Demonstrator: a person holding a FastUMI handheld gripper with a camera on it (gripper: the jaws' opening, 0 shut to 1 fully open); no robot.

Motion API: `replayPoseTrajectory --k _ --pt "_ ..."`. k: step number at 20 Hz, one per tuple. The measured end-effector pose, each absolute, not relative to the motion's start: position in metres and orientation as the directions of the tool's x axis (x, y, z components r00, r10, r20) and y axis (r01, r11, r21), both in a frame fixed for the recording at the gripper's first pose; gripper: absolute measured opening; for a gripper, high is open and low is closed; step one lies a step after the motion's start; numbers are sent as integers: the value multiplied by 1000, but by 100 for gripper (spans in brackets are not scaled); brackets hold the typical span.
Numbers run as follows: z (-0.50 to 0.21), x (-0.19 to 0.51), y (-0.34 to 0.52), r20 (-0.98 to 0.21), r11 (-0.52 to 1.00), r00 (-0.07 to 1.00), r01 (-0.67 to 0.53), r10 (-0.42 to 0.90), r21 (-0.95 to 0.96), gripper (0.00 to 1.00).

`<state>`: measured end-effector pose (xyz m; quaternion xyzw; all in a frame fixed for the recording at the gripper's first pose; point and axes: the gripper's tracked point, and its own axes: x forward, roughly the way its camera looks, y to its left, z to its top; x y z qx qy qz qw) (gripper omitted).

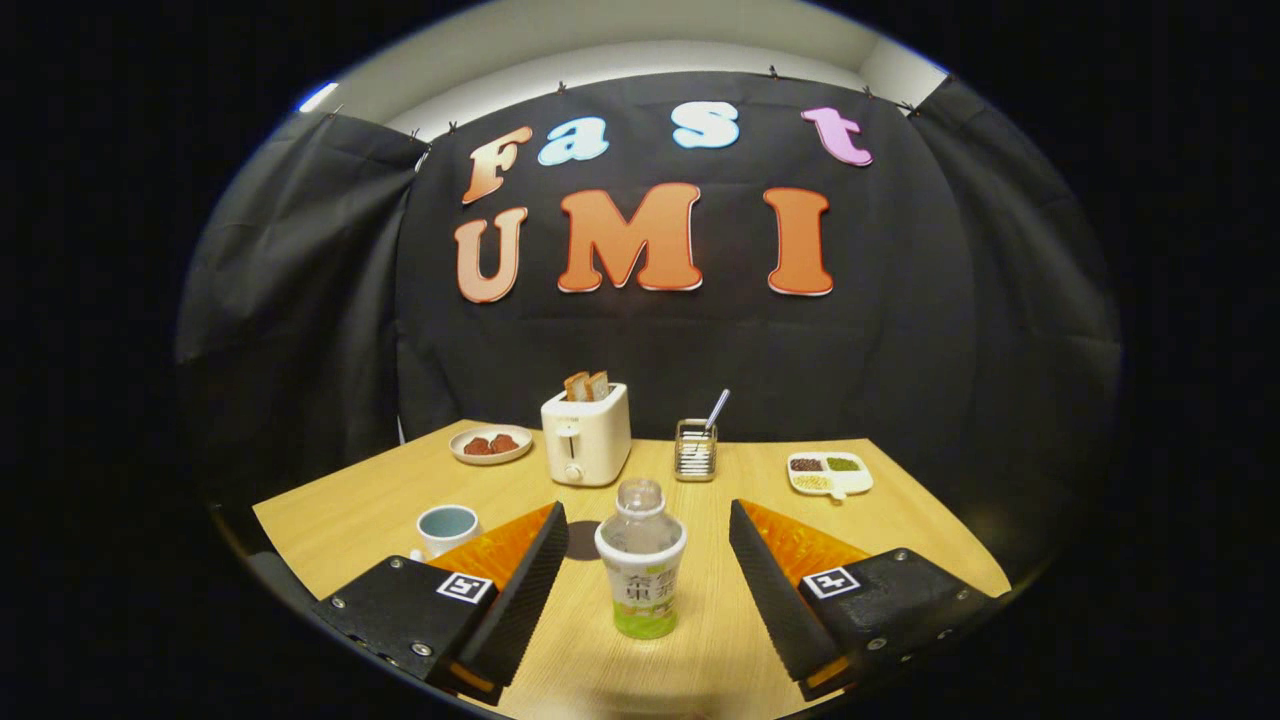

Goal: Take the bottle from table, then pour the juice into the cup, finally place the bottle on the coaster

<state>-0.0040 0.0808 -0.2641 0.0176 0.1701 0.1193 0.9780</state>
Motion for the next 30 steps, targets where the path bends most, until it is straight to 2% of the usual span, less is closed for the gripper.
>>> replayPoseTrajectory --k 5,13,15,16,18,23,30 --pt "-321 6 87 -405 973 885 -222 230 68 97" --pt "-371 26 88 -465 981 865 -184 189 57 96" --pt "-372 29 88 -454 983 872 -170 180 65 91" --pt "-374 30 88 -455 984 873 -166 177 64 84" --pt "-377 34 91 -446 985 878 -155 172 74 78" --pt "-398 38 95 -469 989 871 -119 145 85 71" --pt "-391 43 103 -488 991 864 -101 128 82 60"
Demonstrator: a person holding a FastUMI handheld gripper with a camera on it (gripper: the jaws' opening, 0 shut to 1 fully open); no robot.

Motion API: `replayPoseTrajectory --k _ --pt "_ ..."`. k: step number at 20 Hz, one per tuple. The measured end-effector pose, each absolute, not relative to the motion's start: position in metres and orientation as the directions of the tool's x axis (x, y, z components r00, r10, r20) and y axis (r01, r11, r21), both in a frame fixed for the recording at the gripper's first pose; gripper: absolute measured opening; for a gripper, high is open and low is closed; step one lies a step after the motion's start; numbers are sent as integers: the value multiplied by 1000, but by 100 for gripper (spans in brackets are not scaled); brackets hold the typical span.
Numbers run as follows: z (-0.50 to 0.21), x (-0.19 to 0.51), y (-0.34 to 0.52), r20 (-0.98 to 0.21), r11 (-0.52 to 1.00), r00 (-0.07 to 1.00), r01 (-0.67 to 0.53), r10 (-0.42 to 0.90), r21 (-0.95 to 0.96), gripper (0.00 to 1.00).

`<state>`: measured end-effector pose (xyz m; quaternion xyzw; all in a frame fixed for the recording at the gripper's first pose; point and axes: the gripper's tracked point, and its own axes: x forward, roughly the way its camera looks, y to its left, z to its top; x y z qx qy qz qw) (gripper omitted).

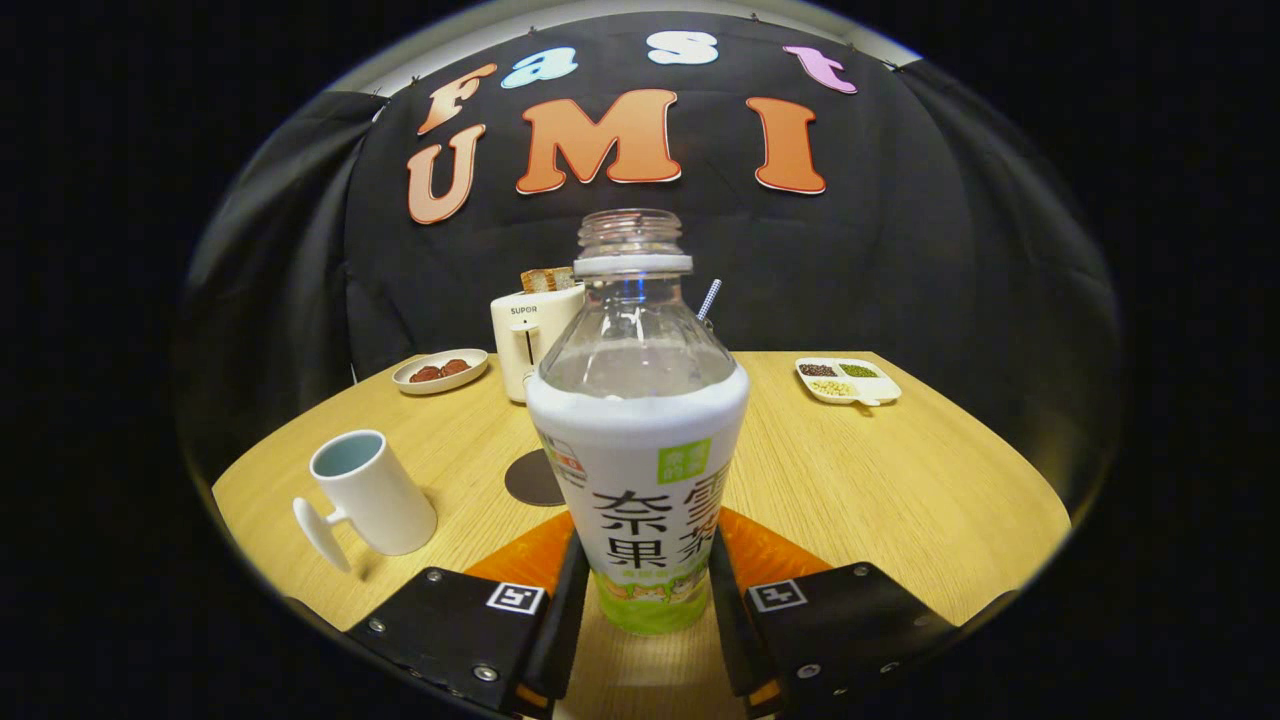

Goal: Take the bottle from table, then pour the juice into the cup, finally place the bottle on the coaster

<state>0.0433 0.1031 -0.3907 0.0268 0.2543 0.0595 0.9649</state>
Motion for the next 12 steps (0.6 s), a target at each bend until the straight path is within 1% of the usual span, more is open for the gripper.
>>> replayPoseTrajectory --k 6,11,12 --pt "-360 42 130 -494 982 853 -187 170 15 58" --pt "-334 50 138 -493 953 858 -253 142 -166 58" --pt "-328 51 141 -489 944 862 -264 138 -198 57"
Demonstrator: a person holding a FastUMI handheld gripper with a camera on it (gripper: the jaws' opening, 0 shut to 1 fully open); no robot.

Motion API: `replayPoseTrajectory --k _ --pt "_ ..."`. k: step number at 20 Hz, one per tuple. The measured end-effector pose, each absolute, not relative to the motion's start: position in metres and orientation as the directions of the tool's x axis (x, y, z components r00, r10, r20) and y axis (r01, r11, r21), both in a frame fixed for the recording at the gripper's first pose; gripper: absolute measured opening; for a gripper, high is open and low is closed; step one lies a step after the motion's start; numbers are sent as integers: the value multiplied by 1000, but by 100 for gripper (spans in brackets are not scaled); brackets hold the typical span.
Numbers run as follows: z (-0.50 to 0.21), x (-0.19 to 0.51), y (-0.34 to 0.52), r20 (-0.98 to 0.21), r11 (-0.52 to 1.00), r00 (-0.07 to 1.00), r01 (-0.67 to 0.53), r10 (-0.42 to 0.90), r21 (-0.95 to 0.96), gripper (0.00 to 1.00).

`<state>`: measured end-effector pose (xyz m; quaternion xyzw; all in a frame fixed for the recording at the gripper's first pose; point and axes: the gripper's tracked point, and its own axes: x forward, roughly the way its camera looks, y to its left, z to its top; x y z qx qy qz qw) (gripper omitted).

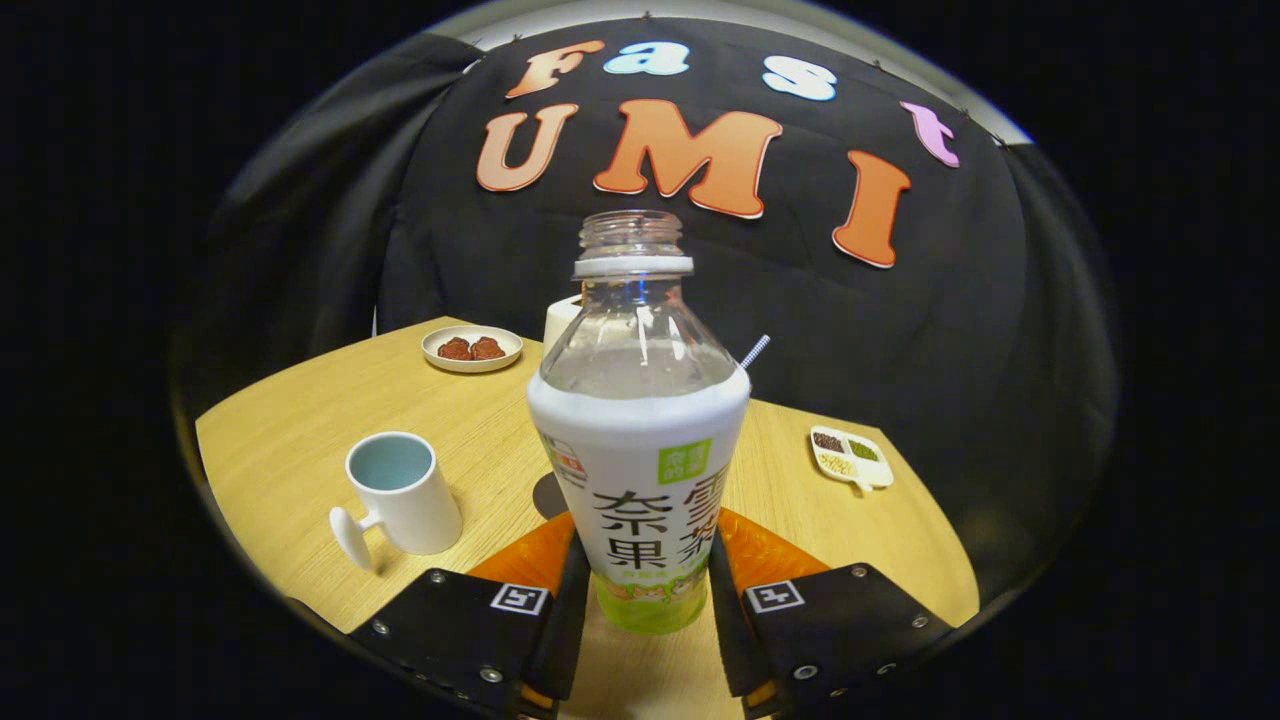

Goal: Take the bottle from table, then pour the juice into the cup, finally place the bottle on the coaster

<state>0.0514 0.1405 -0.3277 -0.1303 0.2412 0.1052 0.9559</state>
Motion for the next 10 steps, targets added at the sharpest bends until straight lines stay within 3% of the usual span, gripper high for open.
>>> replayPoseTrajectory --k 10 --pt "-315 71 159 -456 730 885 -370 90 -574 56"
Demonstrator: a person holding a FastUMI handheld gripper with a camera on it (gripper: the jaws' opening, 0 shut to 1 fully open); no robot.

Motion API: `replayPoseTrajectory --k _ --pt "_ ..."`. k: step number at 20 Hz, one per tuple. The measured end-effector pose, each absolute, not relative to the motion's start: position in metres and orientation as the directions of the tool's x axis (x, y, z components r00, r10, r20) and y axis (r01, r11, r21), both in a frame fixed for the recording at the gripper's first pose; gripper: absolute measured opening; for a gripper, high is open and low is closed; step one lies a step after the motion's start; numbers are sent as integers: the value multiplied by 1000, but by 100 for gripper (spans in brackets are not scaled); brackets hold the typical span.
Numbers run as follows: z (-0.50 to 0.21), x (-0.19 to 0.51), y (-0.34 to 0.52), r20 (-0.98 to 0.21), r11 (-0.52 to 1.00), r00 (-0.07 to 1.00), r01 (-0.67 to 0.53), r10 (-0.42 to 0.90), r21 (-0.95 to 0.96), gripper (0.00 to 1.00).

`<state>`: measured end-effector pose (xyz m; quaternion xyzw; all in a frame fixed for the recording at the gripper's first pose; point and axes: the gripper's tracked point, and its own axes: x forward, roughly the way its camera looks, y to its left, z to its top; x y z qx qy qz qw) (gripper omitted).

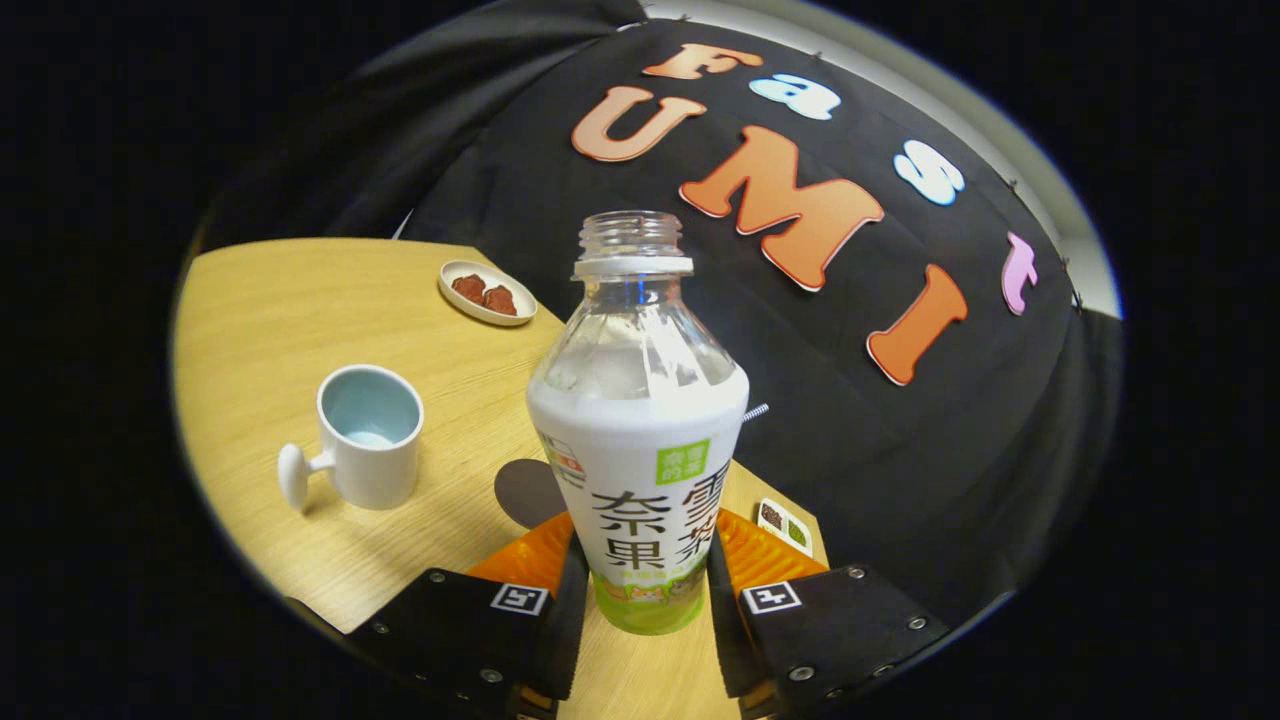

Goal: Take the bottle from table, then pour the juice into the cup, finally place the bottle on the coaster

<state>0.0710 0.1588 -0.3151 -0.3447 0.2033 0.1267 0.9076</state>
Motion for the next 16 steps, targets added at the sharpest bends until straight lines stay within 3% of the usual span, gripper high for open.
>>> replayPoseTrajectory --k 16 --pt "-334 93 177 -457 281 887 -456 64 -844 56"
